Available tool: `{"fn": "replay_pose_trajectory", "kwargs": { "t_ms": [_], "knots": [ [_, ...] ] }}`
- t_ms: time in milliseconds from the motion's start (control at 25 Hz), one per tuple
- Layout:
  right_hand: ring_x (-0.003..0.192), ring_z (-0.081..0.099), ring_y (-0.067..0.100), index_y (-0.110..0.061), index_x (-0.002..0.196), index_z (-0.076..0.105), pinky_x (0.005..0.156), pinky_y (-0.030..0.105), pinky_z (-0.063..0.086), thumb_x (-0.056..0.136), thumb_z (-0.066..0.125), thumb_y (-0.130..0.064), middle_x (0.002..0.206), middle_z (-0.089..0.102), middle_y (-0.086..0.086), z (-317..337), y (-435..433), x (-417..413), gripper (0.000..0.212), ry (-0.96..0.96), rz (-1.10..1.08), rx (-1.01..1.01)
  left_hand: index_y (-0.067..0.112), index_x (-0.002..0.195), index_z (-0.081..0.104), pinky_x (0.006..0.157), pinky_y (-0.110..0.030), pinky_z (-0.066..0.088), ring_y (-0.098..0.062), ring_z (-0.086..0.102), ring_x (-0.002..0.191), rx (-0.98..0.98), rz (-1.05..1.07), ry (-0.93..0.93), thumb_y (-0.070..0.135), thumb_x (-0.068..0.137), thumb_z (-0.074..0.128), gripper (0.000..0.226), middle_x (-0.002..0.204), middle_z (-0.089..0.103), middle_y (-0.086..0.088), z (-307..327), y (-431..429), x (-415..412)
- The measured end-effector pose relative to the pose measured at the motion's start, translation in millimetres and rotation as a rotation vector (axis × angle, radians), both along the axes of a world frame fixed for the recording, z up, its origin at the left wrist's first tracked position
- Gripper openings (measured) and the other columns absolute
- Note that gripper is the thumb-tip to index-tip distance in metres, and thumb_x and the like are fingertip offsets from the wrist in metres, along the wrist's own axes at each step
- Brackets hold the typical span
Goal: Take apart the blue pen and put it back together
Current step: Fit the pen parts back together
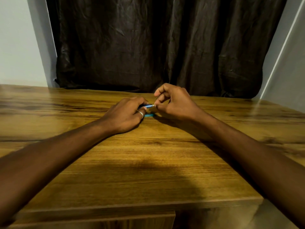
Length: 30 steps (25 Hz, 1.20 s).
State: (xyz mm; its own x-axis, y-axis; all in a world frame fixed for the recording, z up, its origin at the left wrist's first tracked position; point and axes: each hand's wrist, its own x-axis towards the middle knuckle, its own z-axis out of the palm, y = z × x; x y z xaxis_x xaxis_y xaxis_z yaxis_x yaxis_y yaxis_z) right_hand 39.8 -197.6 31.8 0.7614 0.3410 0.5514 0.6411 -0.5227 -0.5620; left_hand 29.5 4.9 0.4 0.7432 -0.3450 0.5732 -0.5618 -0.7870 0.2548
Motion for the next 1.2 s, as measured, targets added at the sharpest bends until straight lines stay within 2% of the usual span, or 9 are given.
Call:
{"fn": "replay_pose_trajectory", "kwargs": {
  "t_ms": [200,400,520,680,880,960,1080,1200],
  "knots": [
    [0.056,0.064,-0.009,-0.018,0.104,0.063,0.048,0.007,0.043,0.080,0.076,-0.001,0.076,0.075,-0.004,-1.4,0.0,0.9,0.032,-0.020,0.010,-0.004,0.028,0.118,0.062,0.069,-0.037,0.051,-0.014,0.060,0.088,0.002,-0.001,-0.008,0.032,0.100,0.051,0.022,0.097,0.062,0.010,0.3,-0.1,-1.0],
    [0.055,0.062,-0.011,-0.024,0.105,0.061,0.048,0.005,0.041,0.076,0.076,-0.005,0.073,0.074,-0.008,-1.1,-0.2,4.0,0.038,-0.096,0.019,-0.127,0.029,0.117,0.061,0.068,-0.036,0.050,-0.013,0.057,0.087,0.030,0.004,-0.017,0.032,0.099,0.052,0.020,0.099,0.060,0.010,-0.7,0.0,-1.3],
    [0.058,0.063,-0.012,-0.029,0.106,0.058,0.049,0.004,0.041,0.079,0.075,-0.008,0.073,0.074,-0.011,-1.4,-0.6,5.5,0.039,-0.118,0.024,-0.155,0.029,0.118,0.061,0.069,-0.037,0.050,-0.014,0.057,0.087,0.044,0.005,-0.025,0.032,0.099,0.051,0.021,0.096,0.058,0.010,-1.0,-0.1,-0.4],
    [0.067,0.067,-0.010,-0.035,0.108,0.057,0.052,0.006,0.044,0.086,0.073,-0.013,0.084,0.073,-0.023,-2.3,-2.0,7.8,0.035,-0.102,0.031,-0.115,0.029,0.117,0.061,0.064,-0.034,0.048,-0.011,0.057,0.084,0.027,0.007,-0.020,0.032,0.100,0.051,0.020,0.094,0.058,0.012,-1.4,0.5,0.6],
    [0.076,0.068,-0.009,-0.035,0.109,0.056,0.057,0.006,0.047,0.087,0.074,-0.013,0.087,0.072,-0.023,-2.7,-2.9,10.6,0.035,-0.075,0.029,-0.100,0.030,0.117,0.061,0.065,-0.037,0.052,-0.007,0.057,0.082,0.012,0.003,0.000,0.032,0.101,0.051,0.019,0.095,0.059,0.012,-1.1,0.1,0.5],
    [0.080,0.068,-0.010,-0.036,0.109,0.058,0.059,0.006,0.047,0.088,0.074,-0.013,0.085,0.074,-0.016,-3.0,-4.1,13.2,0.035,-0.066,0.013,-0.108,0.029,0.118,0.062,0.065,-0.036,0.051,-0.005,0.056,0.081,0.002,-0.003,0.007,0.032,0.101,0.051,0.020,0.093,0.058,0.014,-1.0,0.2,0.5],
    [0.098,0.063,-0.008,-0.037,0.111,0.061,0.069,0.006,0.043,0.090,0.070,-0.015,0.101,0.069,-0.016,-0.1,-9.0,17.0,0.031,-0.090,-0.027,-0.127,0.028,0.119,0.062,0.066,-0.035,0.050,-0.007,0.057,0.081,-0.016,-0.018,0.008,0.032,0.101,0.051,0.021,0.091,0.059,0.016,-0.9,0.1,0.5],
    [0.110,0.060,0.004,-0.028,0.117,0.066,0.086,0.018,0.043,0.094,0.065,-0.014,0.112,0.068,-0.012,3.7,-17.4,21.5,0.027,-0.171,-0.086,-0.149,0.027,0.120,0.063,0.072,-0.035,0.051,-0.011,0.059,0.090,-0.019,-0.021,0.001,0.031,0.102,0.051,0.022,0.103,0.064,0.010,-1.5,0.4,0.1]
  ]
}}
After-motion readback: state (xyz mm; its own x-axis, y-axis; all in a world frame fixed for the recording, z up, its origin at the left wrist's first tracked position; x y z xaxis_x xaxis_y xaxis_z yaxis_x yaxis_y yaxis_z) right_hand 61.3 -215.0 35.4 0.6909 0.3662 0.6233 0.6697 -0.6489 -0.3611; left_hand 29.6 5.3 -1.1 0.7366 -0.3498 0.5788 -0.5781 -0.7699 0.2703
